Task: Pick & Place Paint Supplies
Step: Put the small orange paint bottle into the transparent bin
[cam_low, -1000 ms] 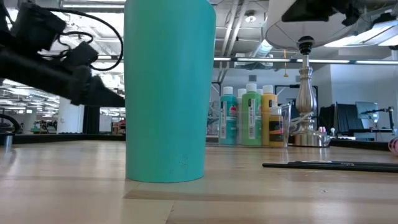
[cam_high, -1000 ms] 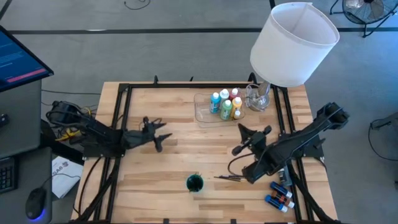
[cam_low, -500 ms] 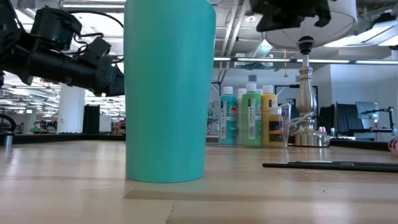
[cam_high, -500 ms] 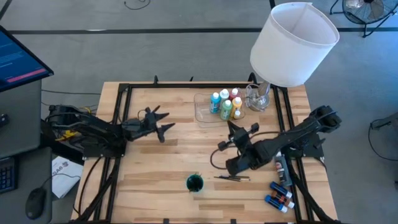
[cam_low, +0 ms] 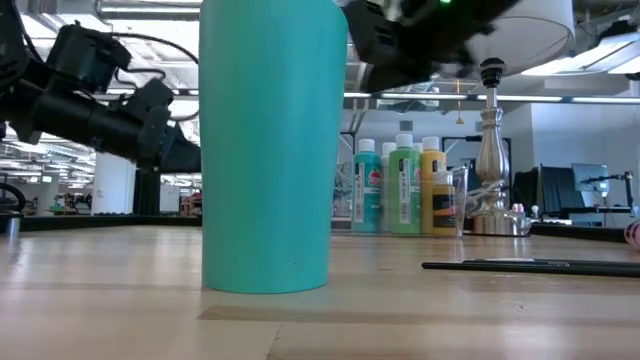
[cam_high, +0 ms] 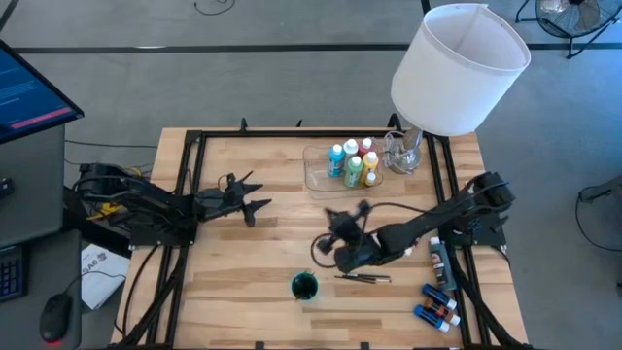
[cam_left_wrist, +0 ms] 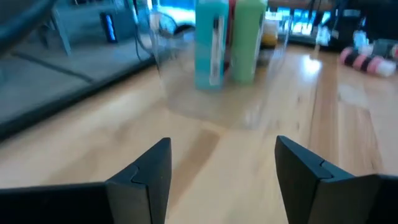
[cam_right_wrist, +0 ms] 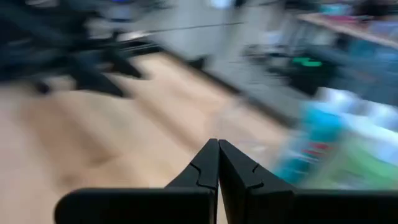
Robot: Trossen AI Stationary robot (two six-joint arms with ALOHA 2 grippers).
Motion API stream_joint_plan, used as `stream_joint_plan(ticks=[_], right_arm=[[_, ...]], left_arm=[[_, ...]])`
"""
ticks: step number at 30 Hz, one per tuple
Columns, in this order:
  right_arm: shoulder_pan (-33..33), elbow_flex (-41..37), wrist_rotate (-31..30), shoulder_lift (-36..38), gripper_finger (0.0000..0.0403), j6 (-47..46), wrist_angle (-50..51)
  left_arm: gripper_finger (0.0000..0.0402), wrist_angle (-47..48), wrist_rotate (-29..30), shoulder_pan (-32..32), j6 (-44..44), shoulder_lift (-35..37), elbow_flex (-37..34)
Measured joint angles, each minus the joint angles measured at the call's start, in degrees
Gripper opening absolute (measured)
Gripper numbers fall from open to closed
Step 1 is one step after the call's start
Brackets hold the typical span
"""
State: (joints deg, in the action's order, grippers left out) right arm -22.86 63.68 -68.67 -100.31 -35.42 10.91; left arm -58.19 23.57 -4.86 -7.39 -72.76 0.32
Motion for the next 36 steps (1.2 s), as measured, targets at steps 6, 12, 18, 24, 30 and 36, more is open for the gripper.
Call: stream_joint_plan(ticks=[6,12,18,24,30,36], right_arm=[[1.6,0.1,19.4,-1.2,0.0000,11.4,-13.6],[-1.1,0.2,17.4,1.8,0.0000,6.0,-8.3],[-4.3,0.1,17.2,7.0,0.0000,0.2,-1.7],[-6.3,0.1,17.9,10.7,0.0000,-14.5,10.0],[-8.9,0.1,18.9,11.2,0.0000,-28.4,20.1],[-11.2,0.1,25.2,11.2,0.0000,-41.0,29.5]], left_arm=[[0.0186,0.4,-2.6,1.4,-3.7,-2.9,0.0],[0.0186,0.3,-2.6,2.8,-4.1,-5.3,0.0],[0.0186,0.2,-2.6,3.3,-4.0,-6.9,0.0],[0.0186,0.3,-3.5,3.3,-4.0,-7.0,0.0],[0.0186,0.2,-3.7,3.3,-3.4,-6.9,0.0],[0.0186,0.1,-3.7,3.3,-2.1,-6.9,0.4]])
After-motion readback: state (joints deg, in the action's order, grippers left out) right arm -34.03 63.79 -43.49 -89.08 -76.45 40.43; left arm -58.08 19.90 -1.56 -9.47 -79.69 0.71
